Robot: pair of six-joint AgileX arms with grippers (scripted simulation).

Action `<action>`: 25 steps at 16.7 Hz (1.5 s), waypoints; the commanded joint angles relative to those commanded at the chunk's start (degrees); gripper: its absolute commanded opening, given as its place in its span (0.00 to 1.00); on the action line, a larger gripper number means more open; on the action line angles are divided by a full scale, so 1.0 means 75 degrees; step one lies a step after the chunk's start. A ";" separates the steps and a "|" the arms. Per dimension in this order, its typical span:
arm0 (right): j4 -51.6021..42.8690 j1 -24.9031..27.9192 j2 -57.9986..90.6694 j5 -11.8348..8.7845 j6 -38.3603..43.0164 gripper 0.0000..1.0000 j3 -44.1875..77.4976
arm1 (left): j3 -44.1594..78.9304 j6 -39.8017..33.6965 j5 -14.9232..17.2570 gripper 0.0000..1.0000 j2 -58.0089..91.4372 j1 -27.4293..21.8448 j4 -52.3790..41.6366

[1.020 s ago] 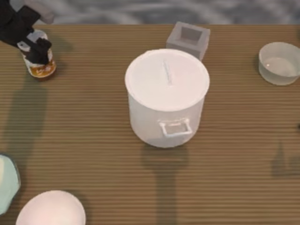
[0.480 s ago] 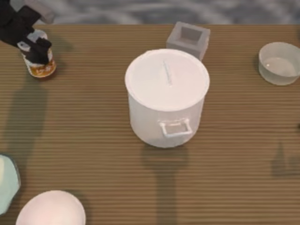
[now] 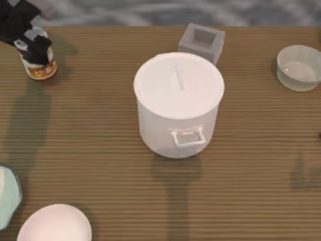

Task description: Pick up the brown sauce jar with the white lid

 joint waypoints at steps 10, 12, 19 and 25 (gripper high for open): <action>0.0000 0.0000 0.0000 0.0000 0.0000 1.00 0.0000 | -0.4055 0.0090 -0.0024 0.00 -0.3579 0.0259 0.0363; 0.0000 0.0000 0.0000 0.0000 0.0000 1.00 0.0000 | -0.4133 0.0094 -0.0025 0.00 -0.3656 0.0266 0.0373; 0.0000 0.0000 0.0000 0.0000 0.0000 1.00 0.0000 | -0.4378 -0.0420 -0.0198 0.00 -0.3756 -0.0008 0.0581; 0.0000 0.0000 0.0000 0.0000 0.0000 1.00 0.0000 | -0.5827 -0.3423 -0.1027 0.00 -0.4289 -0.1131 0.1551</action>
